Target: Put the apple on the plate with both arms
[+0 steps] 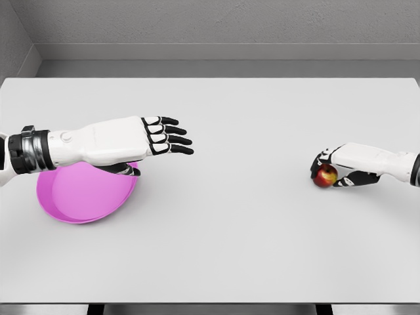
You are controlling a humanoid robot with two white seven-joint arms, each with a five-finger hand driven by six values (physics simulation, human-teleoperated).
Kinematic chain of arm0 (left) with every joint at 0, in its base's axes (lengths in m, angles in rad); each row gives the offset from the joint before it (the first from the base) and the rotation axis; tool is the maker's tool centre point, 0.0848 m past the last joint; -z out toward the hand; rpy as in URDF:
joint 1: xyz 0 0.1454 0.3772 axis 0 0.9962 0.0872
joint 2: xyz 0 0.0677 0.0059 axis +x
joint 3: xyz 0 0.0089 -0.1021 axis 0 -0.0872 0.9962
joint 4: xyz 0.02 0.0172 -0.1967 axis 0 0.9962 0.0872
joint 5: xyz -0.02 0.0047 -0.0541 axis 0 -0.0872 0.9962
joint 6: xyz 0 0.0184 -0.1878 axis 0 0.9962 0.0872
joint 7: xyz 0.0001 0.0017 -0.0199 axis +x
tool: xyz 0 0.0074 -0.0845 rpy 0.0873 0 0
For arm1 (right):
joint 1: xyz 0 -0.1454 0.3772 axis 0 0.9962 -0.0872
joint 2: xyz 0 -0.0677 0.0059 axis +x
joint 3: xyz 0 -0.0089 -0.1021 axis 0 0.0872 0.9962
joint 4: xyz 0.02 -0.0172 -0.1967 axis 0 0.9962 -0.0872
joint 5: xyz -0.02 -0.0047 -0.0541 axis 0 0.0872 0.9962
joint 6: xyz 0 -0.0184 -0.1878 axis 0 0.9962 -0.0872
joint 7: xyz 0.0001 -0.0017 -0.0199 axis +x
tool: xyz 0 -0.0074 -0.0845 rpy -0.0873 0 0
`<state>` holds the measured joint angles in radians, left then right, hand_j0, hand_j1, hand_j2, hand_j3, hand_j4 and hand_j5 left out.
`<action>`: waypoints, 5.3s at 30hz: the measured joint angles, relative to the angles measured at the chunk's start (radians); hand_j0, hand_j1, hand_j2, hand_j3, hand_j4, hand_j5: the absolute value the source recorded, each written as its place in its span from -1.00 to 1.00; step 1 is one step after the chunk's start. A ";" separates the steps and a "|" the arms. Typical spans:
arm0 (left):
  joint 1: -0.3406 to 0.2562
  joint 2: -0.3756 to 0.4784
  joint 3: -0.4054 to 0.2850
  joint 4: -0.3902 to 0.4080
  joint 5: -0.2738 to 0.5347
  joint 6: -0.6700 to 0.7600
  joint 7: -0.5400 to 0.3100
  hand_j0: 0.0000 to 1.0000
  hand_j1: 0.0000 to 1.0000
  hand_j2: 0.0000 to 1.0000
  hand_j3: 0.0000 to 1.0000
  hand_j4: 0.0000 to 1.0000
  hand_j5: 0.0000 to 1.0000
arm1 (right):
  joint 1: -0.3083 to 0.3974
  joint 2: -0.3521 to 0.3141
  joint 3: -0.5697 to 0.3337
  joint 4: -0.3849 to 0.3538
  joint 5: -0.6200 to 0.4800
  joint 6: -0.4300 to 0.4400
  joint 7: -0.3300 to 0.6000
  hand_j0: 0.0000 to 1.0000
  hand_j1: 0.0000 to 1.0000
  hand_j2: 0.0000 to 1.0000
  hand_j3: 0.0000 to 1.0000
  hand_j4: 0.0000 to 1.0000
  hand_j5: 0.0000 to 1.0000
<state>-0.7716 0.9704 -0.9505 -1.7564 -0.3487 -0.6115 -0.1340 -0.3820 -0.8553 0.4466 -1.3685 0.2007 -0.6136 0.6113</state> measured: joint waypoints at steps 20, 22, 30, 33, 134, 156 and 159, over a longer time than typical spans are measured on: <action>0.000 0.000 0.000 0.000 0.000 0.000 0.000 1.00 1.00 1.00 1.00 1.00 1.00 | -0.225 0.126 0.165 -0.250 -0.097 -0.001 0.000 0.74 0.74 0.74 0.74 0.74 0.74; 0.000 0.000 0.000 0.000 0.000 0.000 0.000 1.00 1.00 1.00 1.00 1.00 1.00 | -0.221 0.128 0.126 -0.230 -0.097 -0.001 0.000 1.00 1.00 1.00 1.00 1.00 1.00; -0.037 -0.084 -0.050 0.003 -0.003 0.000 -0.004 1.00 1.00 1.00 1.00 1.00 1.00 | -0.086 0.128 -0.186 -0.075 -0.074 0.000 0.000 1.00 1.00 1.00 1.00 1.00 1.00; -0.054 -0.176 -0.090 0.003 -0.010 0.000 -0.029 1.00 1.00 1.00 1.00 1.00 1.00 | -0.041 0.112 -0.260 0.030 -0.070 0.000 0.000 1.00 1.00 1.00 1.00 1.00 1.00; -0.109 -0.611 -0.346 0.311 -0.096 0.234 -0.090 0.59 0.59 0.59 0.59 0.59 0.59 | -0.008 0.096 -0.325 0.149 0.014 0.000 0.000 1.00 1.00 1.00 1.00 1.00 1.00; -0.107 -0.630 -0.349 0.328 -0.116 0.231 -0.090 0.23 0.23 0.23 0.23 0.23 0.23 | -0.005 0.096 -0.325 0.148 0.014 0.000 0.000 1.00 1.00 1.00 1.00 1.00 1.00; -0.107 -0.630 -0.353 0.328 -0.122 0.230 -0.090 0.21 0.21 0.21 0.21 0.21 0.21 | 0.003 0.096 -0.325 0.137 0.014 0.000 0.000 1.00 1.00 1.00 1.00 1.00 1.00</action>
<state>-0.8790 0.3406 -1.3030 -1.4280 -0.4706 -0.3819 -0.2240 -0.3789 -0.7595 0.1214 -1.2319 0.2147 -0.6138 0.6113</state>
